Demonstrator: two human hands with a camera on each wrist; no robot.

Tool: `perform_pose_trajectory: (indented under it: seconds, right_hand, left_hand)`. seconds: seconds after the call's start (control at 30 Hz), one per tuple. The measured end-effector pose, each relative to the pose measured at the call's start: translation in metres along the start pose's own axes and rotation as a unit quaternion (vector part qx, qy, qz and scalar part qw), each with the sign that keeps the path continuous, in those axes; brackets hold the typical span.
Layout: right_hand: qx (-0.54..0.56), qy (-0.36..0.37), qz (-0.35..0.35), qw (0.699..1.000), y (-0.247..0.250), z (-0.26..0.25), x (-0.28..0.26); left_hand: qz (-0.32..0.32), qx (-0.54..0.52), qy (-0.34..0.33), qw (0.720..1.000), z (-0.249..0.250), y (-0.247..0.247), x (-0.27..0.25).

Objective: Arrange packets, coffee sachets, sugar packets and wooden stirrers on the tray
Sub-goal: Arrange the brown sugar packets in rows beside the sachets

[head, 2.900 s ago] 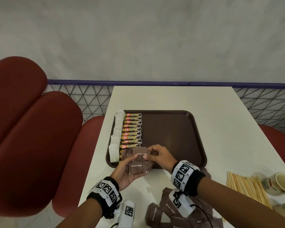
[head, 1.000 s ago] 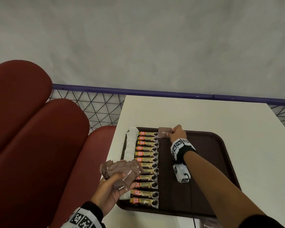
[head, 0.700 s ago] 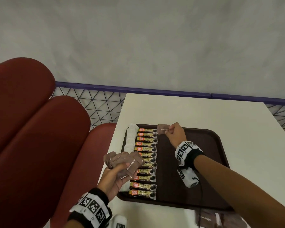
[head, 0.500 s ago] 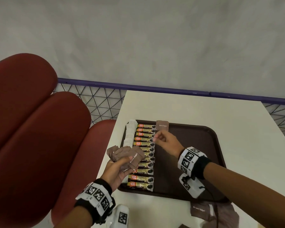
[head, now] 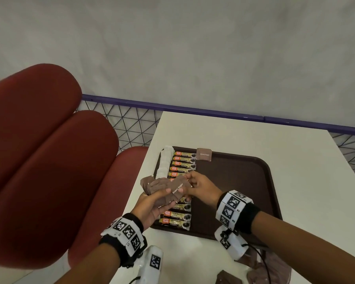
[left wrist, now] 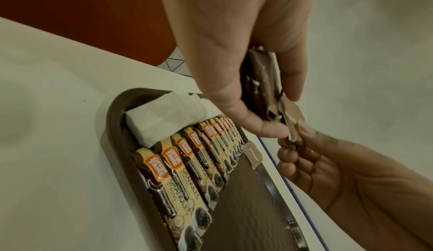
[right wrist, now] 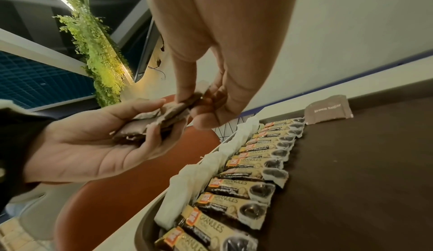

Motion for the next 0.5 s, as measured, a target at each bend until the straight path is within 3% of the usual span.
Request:
perform_pose_trajectory:
  seconds: [0.13,0.3,0.4,0.5]
  right_hand:
    - [0.05,-0.02,0.012,0.998,0.004,-0.001,-0.001]
    - [0.0,-0.018,0.05,0.999,0.019,0.001,0.001]
    - [-0.032,-0.01,0.181,0.983,0.047,0.011,0.019]
    - [-0.069,-0.031,0.326,0.942,0.078,0.025,0.041]
  left_hand:
    - [-0.001,0.005,-0.002,1.0,0.0,0.001,0.002]
    - [0.007,0.035,-0.018,0.999,0.0,0.0,0.002]
    - [0.03,0.037,-0.025,0.999,0.0,0.006,0.006]
    - [0.04,0.044,-0.024,0.998,0.001,0.013,0.007]
Point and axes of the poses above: each hand's wrist, its own x-axis towards the middle knuckle, its own y-axis out of the back of the hand, z = x × y, the point moved 2 cm from there along x, towards the middle knuckle, and after that the axes turned 11 degrees about z, right-handed, at the moved point
